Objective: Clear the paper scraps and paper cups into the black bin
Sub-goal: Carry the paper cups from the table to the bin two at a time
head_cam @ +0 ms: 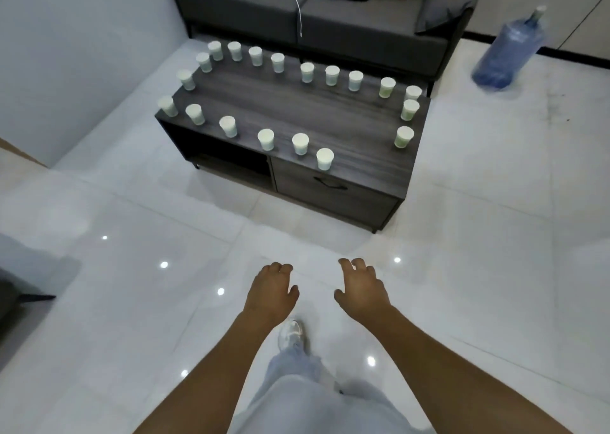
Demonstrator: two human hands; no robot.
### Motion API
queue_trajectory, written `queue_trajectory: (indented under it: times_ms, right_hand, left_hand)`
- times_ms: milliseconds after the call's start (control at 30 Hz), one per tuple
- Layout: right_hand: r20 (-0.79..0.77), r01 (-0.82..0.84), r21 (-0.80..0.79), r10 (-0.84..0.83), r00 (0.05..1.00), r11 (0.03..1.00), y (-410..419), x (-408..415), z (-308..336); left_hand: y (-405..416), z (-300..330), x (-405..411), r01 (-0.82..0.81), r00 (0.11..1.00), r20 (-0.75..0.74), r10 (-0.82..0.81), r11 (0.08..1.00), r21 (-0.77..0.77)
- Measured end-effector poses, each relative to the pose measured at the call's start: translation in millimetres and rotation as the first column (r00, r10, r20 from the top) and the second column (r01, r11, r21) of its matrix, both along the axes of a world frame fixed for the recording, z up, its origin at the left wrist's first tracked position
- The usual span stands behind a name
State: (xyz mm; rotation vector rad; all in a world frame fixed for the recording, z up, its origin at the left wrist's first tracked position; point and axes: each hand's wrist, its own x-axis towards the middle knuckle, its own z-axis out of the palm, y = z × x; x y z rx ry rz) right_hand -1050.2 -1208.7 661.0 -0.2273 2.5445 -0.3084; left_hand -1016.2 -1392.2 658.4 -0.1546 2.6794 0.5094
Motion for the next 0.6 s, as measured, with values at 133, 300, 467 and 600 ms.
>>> queue_trajectory:
  times_ms: [133,300,467,600]
  right_hand:
    - [-0.008,0.035,-0.02,-0.035,0.999,0.999,-44.8,-61.9,2.8]
    - [0.03,0.067,-0.018,-0.066,0.997,0.998,-74.3,-129.2,0.6]
    - [0.046,0.094,-0.019,-0.093,0.995,0.995,-86.8,-211.5,-11.0]
    - [0.062,0.123,-0.02,-0.122,0.991,0.992,-91.2,-290.6,-25.6]
  left_hand:
    - [-48.6,2.0,-70.8,0.041,0.999,0.002,-0.041,0.999,-0.031]
    - [-81.8,2.3,-147.0,0.061,0.998,0.029,-0.06,0.998,-0.026]
    - [-95.9,-5.9,-234.9,0.074,0.997,0.022,-0.073,0.997,-0.022]
    - [-99.0,-17.3,-317.4,0.086,0.996,0.035,-0.086,0.996,-0.02]
